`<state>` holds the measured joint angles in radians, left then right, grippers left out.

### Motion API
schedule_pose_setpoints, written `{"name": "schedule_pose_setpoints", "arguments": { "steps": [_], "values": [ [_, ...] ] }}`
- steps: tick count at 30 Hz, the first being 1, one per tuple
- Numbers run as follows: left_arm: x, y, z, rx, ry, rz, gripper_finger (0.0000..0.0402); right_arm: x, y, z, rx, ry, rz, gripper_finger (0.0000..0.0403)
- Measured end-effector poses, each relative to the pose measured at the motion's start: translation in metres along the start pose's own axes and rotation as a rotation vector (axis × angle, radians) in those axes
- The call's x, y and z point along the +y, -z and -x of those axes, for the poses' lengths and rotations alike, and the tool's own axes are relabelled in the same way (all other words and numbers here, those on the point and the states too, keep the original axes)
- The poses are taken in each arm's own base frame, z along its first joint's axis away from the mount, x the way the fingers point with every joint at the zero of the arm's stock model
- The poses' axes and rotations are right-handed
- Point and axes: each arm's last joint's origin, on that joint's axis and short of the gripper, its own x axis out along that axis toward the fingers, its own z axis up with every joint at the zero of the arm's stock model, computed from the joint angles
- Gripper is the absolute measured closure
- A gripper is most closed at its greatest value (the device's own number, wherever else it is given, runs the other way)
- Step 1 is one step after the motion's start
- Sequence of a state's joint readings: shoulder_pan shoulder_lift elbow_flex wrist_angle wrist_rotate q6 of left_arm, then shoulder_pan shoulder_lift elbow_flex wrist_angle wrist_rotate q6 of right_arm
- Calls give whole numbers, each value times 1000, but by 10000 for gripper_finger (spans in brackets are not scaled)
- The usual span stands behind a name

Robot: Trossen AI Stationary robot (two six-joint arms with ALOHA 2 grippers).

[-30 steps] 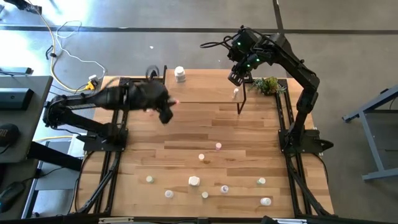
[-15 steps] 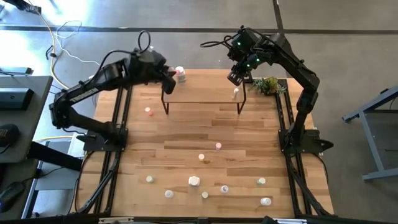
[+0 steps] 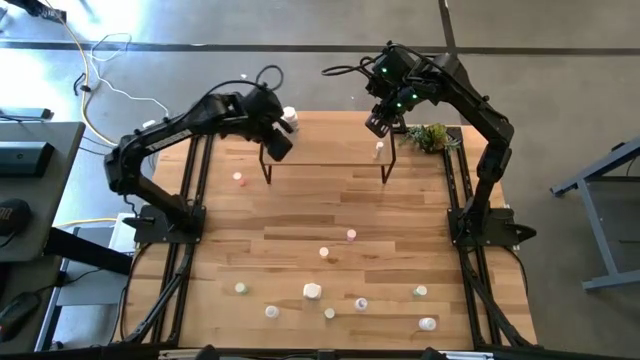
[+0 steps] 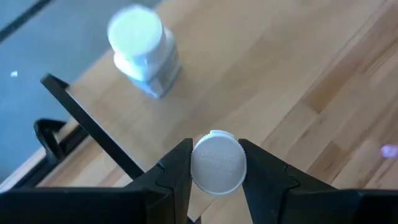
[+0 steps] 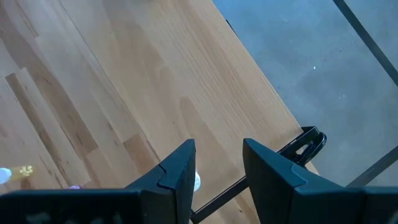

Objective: Pick and place medicine bottles onto shelf by color
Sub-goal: Put the bottom pink pill bottle on the shelf

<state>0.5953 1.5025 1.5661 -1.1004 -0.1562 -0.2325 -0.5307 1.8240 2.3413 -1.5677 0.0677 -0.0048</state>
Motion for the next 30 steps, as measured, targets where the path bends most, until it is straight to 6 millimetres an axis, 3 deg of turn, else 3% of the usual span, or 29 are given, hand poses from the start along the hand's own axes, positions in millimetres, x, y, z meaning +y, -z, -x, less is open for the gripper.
{"name": "schedule_pose_setpoints", "arguments": {
  "steps": [12, 30],
  "values": [
    [-9, -5, -43, 123, -3, -18, 293, 0, 0, 0, 0, 0, 3, 277],
    [-11, -6, -51, 143, 8, -27, 293, 0, 0, 0, 3, 0, 3, 277]
  ]
}}
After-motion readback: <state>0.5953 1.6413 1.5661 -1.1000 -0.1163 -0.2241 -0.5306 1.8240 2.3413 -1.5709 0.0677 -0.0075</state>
